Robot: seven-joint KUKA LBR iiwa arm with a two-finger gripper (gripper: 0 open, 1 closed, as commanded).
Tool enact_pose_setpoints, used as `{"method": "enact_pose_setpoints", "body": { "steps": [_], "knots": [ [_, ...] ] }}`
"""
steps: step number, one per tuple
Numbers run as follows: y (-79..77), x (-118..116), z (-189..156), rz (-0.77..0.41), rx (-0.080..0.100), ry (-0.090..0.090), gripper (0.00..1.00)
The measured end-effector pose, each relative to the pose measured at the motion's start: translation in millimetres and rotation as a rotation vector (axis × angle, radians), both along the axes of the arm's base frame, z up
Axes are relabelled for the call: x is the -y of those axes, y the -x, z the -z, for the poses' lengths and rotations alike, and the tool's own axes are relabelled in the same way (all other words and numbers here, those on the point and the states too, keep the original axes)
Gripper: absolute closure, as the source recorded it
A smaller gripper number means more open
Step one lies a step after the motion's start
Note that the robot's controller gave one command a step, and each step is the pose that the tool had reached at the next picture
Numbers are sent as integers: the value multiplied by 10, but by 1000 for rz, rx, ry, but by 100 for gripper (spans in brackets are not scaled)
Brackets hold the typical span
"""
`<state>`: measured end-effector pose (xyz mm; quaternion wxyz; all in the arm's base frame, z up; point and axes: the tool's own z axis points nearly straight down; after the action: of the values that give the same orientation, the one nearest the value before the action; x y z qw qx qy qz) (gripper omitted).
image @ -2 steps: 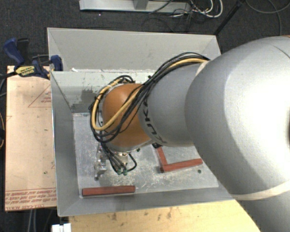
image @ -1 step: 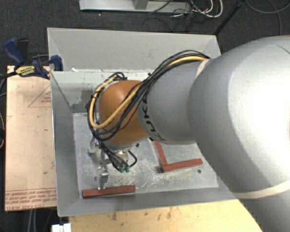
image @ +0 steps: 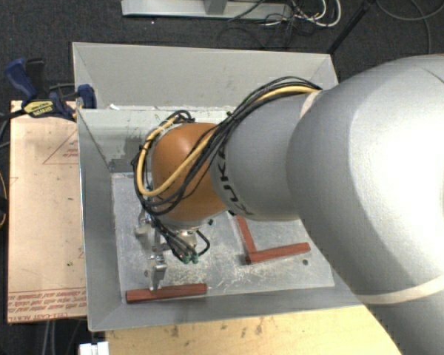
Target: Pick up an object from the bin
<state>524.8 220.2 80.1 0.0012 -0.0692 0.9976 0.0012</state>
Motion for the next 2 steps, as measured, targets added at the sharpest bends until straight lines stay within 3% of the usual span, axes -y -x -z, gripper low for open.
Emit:
{"method": "enact_pose_setpoints", "body": {
  "steps": [1, 2],
  "knots": [
    [153, 199, 4, -34, 31, -13, 0],
    [296, 338, -118, 40, 21, -7, 0]
  ]
}}
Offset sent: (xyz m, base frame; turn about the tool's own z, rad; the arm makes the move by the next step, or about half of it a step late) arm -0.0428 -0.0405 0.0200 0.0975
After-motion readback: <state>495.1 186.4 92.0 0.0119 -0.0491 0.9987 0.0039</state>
